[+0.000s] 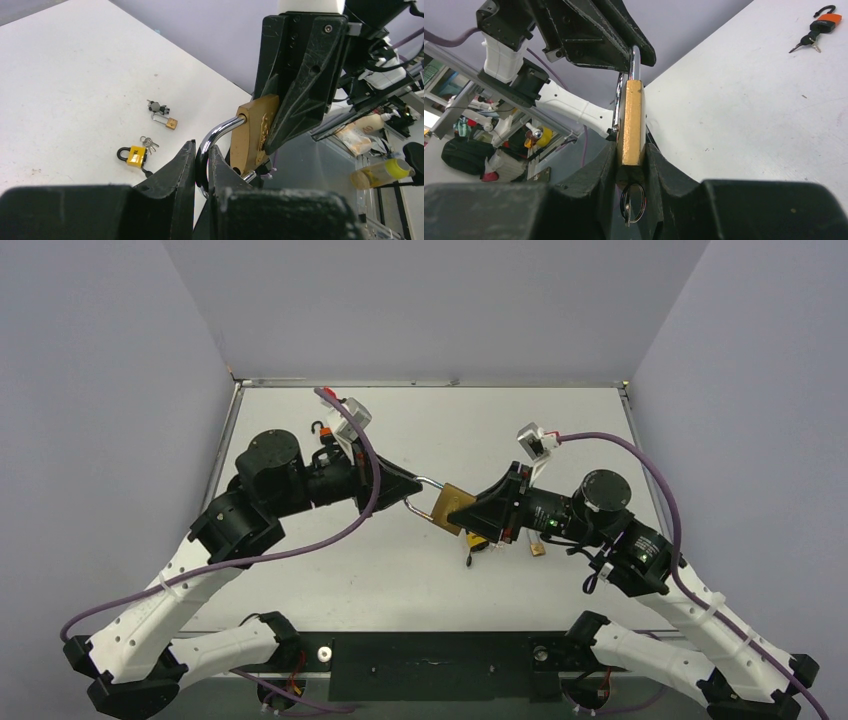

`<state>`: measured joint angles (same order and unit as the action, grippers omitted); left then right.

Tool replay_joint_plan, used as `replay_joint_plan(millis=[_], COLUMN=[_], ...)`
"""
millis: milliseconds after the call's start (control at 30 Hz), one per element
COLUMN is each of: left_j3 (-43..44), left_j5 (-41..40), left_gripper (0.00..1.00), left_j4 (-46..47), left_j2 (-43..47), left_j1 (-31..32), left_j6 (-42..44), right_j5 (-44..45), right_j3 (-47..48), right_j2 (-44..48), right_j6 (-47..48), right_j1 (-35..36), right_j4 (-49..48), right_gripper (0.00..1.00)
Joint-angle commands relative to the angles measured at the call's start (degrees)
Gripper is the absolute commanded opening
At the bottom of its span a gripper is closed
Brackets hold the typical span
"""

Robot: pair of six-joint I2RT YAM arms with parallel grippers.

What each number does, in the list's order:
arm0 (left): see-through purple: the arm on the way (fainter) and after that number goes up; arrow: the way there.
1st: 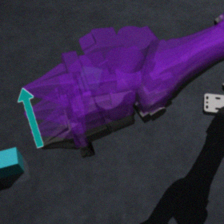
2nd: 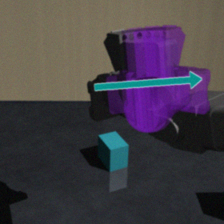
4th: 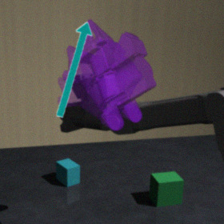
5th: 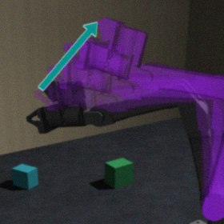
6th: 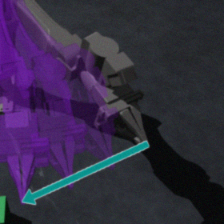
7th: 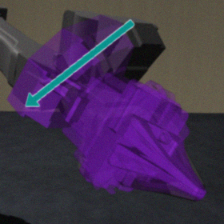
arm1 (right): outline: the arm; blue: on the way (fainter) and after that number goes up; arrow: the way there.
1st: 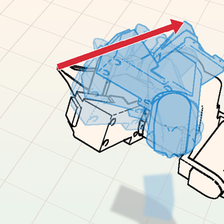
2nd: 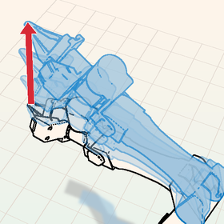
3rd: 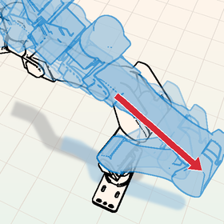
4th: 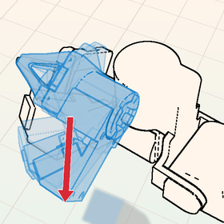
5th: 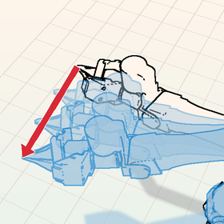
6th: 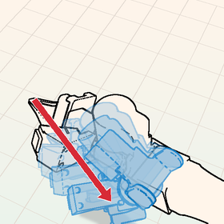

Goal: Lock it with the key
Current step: Lock the lock.

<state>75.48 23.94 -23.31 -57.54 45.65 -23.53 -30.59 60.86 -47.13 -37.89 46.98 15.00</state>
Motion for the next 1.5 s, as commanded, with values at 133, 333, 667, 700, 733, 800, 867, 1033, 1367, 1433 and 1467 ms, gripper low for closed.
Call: replay_joint_plan(millis=[133, 333, 667, 700, 733, 800, 867, 1033, 1367, 1433, 1467], left_j3=[-2.56, 1.65, 9.4, 9.33, 9.2, 8.48, 7.34, 3.96, 2.14, 1.68, 1.33], left_j5=[0.02, -4.65, -6.81, -7.03, -7.63, -8.95, -10.38, -13.2, -14.67, -14.78, -14.7], left_gripper=[0.0, 0.0, 0.0, 0.0, 0.0, 0.0, 0.0, 0.0, 0.0, 0.0, 0.0], left_j4=[2.2, -3.86, -13.42, -13.38, -13.15, -12.51, -11.39, -7.25, -5.28, -4.75, -4.52], left_j2=[-2.06, -0.38, -1.62, -1.61, -1.55, -1.15, -0.51, 1.42, 2.12, 2.3, 2.37], left_j1=[8.56, 8.52, 7.12, 7.09, 7.09, 7.09, 7.09, 7.22, 7.5, 7.6, 7.72], left_j6=[-3.9, -0.43, 4.28, 4.46, 4.55, 5.04, 5.41, 6.18, 6.17, 5.89, 5.58], right_j5=[4.6, 4.44, -1.21, -1.71, -1.99, -3.26, -4.4, -6.23, -5.71, -5.41, -5.17], right_j3=[4.17, 5.33, 6.05, 6.04, 5.98, 5.76, 5.43, 4.99, 4.98, 4.86, 4.91], right_j2=[-4.77, -2.98, -1.72, -1.55, -1.55, -1.66, -1.71, -2.51, -3.19, -3.45, -3.68], right_j6=[0.01, 1.29, 0.92, 0.6, -0.53, -2.72, -5.4, -10.57, -12.36, -12.53, -12.59], right_j1=[1.84, 1.51, 1.49, 1.51, 1.53, 1.52, 1.53, 1.53, 1.47, 1.53, 1.53], right_j4=[-19.36, -15.63, -12.8, -13.4, -13.94, -16.52, -19.07, -25.5, -26.21, -26.7, -26.81], right_gripper=[0.0, 0.0, 0.0, 0.0, 0.0, 0.0, 0.0, 0.0, 0.0, 0.0, 0.0])
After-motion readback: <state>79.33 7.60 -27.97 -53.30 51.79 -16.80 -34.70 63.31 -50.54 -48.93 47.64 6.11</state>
